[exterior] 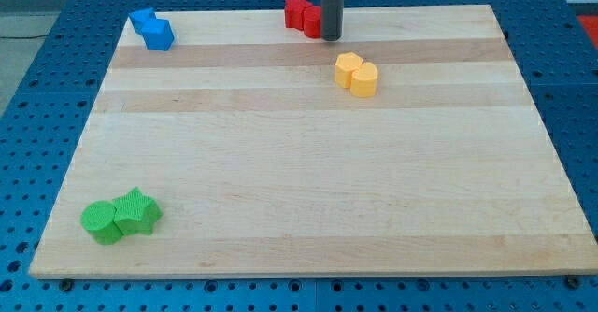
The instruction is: Move yellow blocks towards center right of the board
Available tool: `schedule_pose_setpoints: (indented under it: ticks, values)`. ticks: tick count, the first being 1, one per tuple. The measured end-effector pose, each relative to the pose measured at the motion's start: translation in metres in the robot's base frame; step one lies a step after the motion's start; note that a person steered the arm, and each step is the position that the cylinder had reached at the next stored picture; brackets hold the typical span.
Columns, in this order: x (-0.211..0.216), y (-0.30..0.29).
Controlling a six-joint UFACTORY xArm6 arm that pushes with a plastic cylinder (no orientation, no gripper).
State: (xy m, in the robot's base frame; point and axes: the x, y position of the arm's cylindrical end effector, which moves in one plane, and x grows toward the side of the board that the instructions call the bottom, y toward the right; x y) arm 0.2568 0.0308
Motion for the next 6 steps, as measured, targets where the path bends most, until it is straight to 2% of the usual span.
schedule_pose_setpoints:
  ticks: [5,6]
  values:
    - [0.110,0.013]
    - [0.116,0.020]
